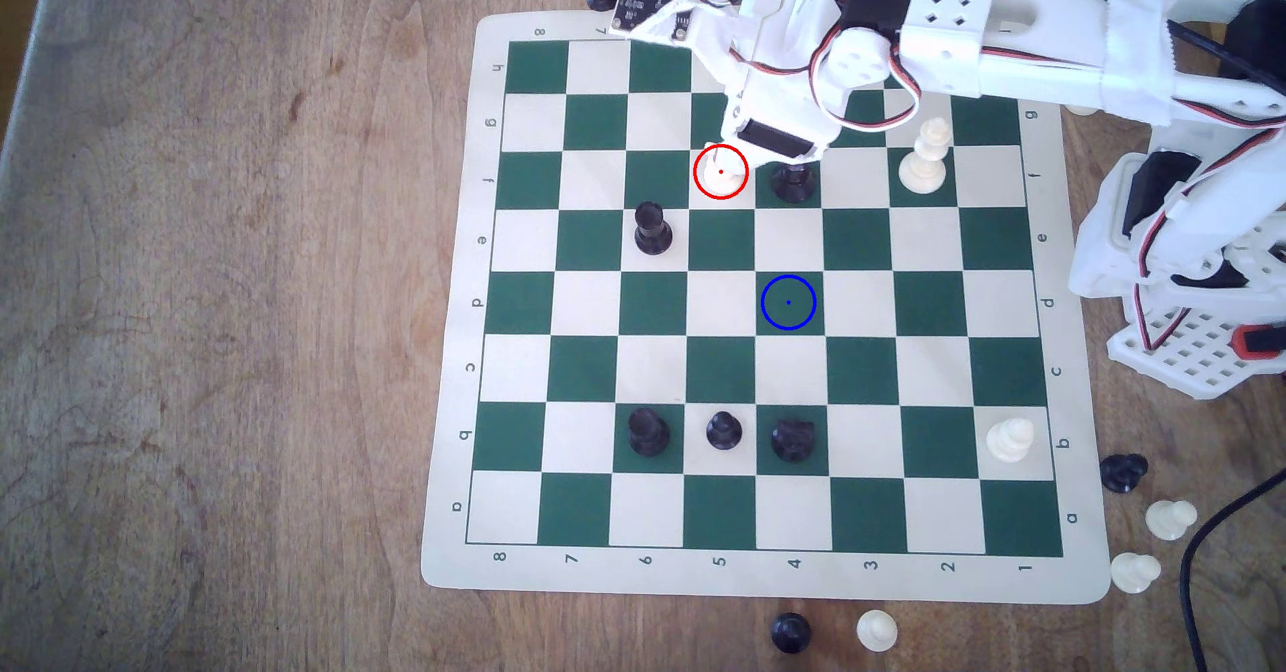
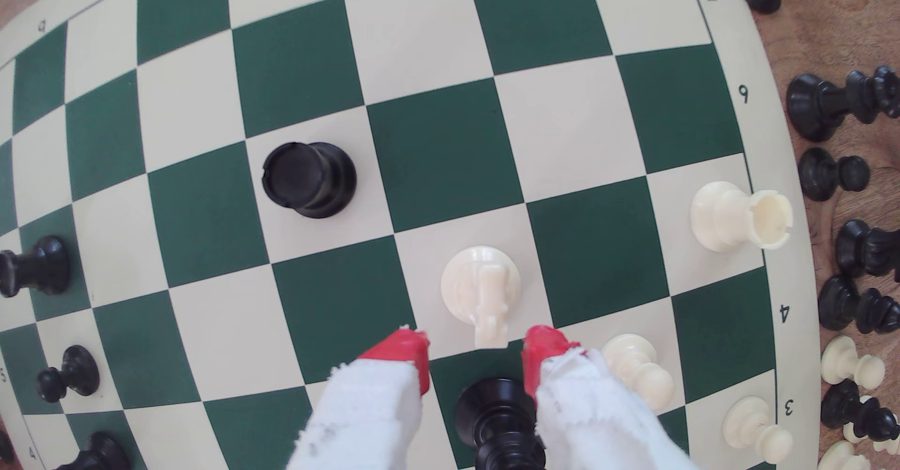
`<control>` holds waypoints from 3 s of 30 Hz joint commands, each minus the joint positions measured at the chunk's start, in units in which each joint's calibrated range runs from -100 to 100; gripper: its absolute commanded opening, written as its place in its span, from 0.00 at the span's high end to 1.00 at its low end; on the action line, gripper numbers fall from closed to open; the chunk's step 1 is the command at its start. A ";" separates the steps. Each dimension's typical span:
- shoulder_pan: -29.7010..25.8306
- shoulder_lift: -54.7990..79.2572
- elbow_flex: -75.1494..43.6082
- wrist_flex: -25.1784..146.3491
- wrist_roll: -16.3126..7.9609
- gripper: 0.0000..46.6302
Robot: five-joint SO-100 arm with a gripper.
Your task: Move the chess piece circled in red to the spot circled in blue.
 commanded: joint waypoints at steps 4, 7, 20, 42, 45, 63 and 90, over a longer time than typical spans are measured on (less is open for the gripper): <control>1.69 2.95 -7.21 -1.54 0.15 0.77; 2.24 4.05 -7.30 -2.36 0.34 0.77; 0.91 8.04 -8.84 -2.20 0.15 0.77; -0.81 9.99 -9.66 -1.62 -0.44 0.99; -0.81 9.31 -9.75 -1.46 -0.44 0.99; -10.43 -17.77 12.38 -0.39 -1.32 0.99; -16.38 -10.89 19.45 -3.67 -3.47 0.99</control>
